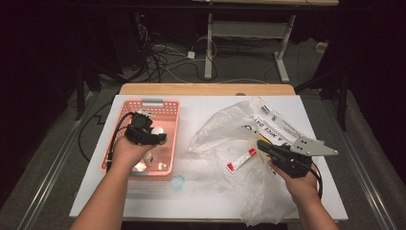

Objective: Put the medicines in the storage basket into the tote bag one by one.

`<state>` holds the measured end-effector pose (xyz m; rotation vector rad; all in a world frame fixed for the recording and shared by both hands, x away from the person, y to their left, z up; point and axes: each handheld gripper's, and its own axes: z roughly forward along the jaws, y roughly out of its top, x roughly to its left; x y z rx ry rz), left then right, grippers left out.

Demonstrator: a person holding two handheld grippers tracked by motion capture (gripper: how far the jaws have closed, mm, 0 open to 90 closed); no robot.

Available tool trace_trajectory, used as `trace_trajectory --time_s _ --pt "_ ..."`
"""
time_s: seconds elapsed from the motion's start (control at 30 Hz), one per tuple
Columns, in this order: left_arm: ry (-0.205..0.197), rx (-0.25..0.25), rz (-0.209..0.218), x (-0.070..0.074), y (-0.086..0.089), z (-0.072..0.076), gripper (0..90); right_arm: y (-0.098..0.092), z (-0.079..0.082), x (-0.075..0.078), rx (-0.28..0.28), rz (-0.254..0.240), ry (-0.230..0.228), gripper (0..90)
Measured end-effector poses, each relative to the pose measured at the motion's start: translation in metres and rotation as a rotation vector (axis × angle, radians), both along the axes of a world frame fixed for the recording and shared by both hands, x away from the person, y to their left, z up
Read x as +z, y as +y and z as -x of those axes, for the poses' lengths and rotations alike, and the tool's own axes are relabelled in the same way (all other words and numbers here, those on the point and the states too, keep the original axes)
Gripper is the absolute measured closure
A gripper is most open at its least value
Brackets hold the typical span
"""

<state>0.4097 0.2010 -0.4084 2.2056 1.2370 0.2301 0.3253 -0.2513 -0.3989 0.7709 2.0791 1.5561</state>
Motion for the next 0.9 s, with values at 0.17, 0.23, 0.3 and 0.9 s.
trace_trajectory --time_s 0.17,0.23,0.3,0.9 --pt "-0.032 0.016 0.037 0.004 0.008 0.010 48.4 0.001 0.000 0.000 0.000 0.000 0.005 90.0" --pt "-0.045 0.022 0.046 0.006 0.010 0.015 48.5 0.001 0.000 -0.001 0.003 0.003 0.003 90.0" --pt "-0.060 0.022 0.057 0.008 0.012 0.020 48.5 0.001 0.000 -0.001 0.002 0.003 0.006 90.0" --pt "-0.193 0.040 0.154 0.013 0.017 0.070 48.6 0.002 0.001 -0.001 0.002 0.009 0.002 90.0"
